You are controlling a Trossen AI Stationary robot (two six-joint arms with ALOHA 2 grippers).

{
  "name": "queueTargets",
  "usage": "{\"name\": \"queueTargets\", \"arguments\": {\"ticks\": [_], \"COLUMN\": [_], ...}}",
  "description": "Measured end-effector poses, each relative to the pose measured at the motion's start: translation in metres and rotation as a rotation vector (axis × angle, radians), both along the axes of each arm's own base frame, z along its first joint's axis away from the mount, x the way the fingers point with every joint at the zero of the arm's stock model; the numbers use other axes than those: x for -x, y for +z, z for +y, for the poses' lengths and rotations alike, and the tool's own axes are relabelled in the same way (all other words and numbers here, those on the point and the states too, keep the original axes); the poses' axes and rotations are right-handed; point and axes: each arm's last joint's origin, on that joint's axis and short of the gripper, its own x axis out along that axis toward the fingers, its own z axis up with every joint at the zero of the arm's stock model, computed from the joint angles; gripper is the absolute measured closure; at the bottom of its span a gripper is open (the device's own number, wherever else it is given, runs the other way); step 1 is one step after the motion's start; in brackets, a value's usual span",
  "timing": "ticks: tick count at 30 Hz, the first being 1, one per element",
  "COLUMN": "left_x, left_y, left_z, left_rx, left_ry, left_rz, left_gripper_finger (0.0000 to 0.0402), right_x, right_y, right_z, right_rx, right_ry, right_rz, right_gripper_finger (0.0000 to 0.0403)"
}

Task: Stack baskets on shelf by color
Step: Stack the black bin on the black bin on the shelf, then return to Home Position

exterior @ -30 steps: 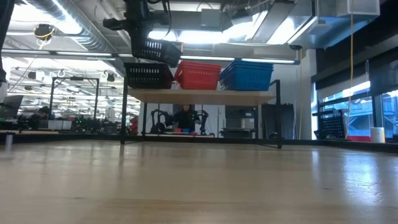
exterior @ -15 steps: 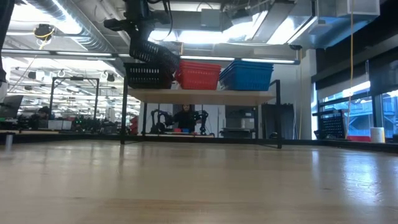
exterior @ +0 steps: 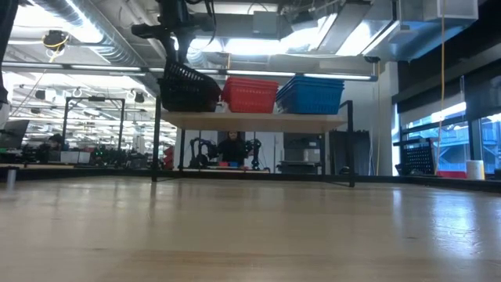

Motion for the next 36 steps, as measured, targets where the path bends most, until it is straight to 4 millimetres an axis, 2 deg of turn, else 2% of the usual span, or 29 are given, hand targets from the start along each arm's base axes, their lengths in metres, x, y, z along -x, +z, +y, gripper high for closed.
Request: {"name": "queueTargets", "arguments": {"ticks": [13,16,21,24,29,32,36], "left_x": [0.010,0.008,-0.012,-0.022,-0.025,-0.024,-0.016], "left_y": [0.015,0.019,0.023,0.023,0.018,0.016,0.018], "left_z": [-0.006,-0.012,-0.035,-0.056,-0.092,-0.108,-0.126], "left_rx": [-0.102,-0.131,-0.214,-0.226,-0.189,-0.190,-0.235], "left_ry": [-0.049,-0.106,-0.356,-0.554,-0.787,-0.831,-0.850], "left_rz": [-0.018,-0.027,-0.039,-0.014,0.094,0.157,0.240], "left_gripper_finger": [0.0346,0.0346,0.0346,0.0346,0.0346,0.0352,0.0390], "right_x": [0.000,0.000,-0.001,0.000,0.014,0.026,0.049], "right_y": [0.000,0.000,-0.001,0.000,0.009,0.016,0.024], "right_z": [0.000,0.000,-0.005,-0.008,-0.016,-0.022,-0.033], "right_rx": [0.001,0.000,-0.040,-0.059,-0.091,-0.125,-0.199], "right_ry": [0.000,-0.001,-0.049,-0.100,-0.110,-0.118,-0.146], "right_rz": [0.001,0.001,0.002,-0.011,-0.052,-0.088,-0.132], "right_gripper_finger": [0.0304,0.0304,0.0304,0.0307,0.0357,0.0394,0.0396]}}
